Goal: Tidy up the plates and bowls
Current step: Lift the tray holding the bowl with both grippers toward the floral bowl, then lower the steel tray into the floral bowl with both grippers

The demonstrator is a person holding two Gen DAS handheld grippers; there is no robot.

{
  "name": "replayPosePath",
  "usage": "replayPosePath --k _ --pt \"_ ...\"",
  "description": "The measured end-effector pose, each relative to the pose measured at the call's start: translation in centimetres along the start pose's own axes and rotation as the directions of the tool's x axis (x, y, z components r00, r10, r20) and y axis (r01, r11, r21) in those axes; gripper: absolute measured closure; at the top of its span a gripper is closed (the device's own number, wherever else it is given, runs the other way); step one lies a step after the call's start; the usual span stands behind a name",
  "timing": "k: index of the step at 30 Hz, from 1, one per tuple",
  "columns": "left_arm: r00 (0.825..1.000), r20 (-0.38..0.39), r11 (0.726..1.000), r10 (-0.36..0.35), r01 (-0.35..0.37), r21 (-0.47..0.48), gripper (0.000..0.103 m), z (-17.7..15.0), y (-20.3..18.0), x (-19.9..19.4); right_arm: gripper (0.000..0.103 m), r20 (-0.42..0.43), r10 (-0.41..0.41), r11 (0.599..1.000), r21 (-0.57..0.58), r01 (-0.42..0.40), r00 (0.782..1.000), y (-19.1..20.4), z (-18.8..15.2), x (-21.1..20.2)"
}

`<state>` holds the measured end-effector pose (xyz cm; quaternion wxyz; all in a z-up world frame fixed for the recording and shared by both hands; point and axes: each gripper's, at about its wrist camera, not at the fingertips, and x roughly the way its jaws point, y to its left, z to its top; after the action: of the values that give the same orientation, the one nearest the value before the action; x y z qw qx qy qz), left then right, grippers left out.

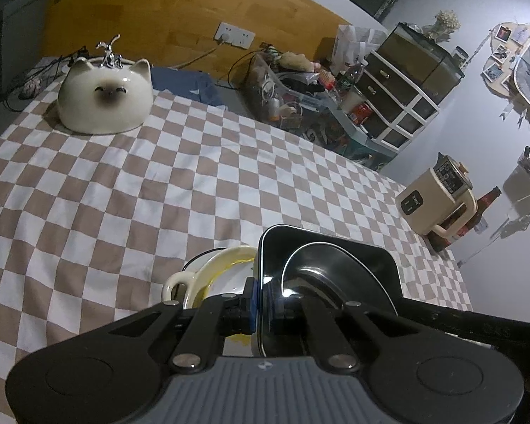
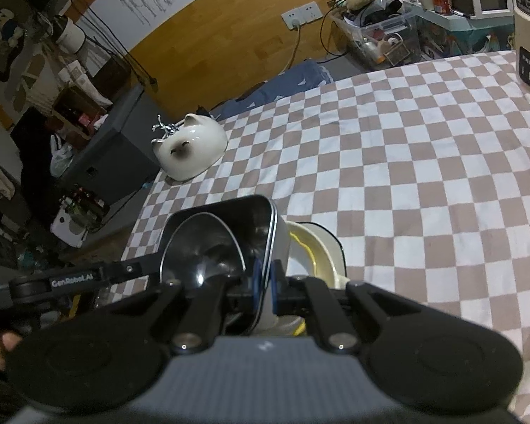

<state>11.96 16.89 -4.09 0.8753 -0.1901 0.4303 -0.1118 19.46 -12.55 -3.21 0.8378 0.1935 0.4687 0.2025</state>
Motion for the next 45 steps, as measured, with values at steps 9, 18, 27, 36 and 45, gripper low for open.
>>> replayPosePath --k 9,18,27,36,45 --pt "0.998 -0.055 1.0 -0.006 0.006 0.0 0.098 0.6 0.8 2.2 0.095 -0.039 -0.036 0.998 0.054 0.038 0.999 -0.8 0.3 1.0" --pt "0.993 -0.113 1.0 0.014 -0.017 -0.026 0.098 0.2 2.0 3.8 0.095 -0.122 -0.043 0.992 0.109 0.057 0.992 -1.7 0.2 2.8" --pt "0.992 -0.123 0.999 0.021 -0.026 -0.039 0.098 0.2 2.3 4.3 0.094 -0.154 -0.042 0.991 0.121 0.061 0.987 -1.2 0.8 4.1" --pt "0.989 -0.142 0.998 0.038 -0.044 -0.043 0.098 0.2 3.1 4.9 0.094 -0.185 -0.044 0.988 0.138 0.071 0.982 -1.4 0.8 5.4" --pt "0.987 -0.159 0.998 0.019 -0.028 -0.051 0.098 0.0 3.5 5.6 0.093 -0.202 -0.057 0.982 0.168 0.092 0.978 -1.5 0.5 6.2"
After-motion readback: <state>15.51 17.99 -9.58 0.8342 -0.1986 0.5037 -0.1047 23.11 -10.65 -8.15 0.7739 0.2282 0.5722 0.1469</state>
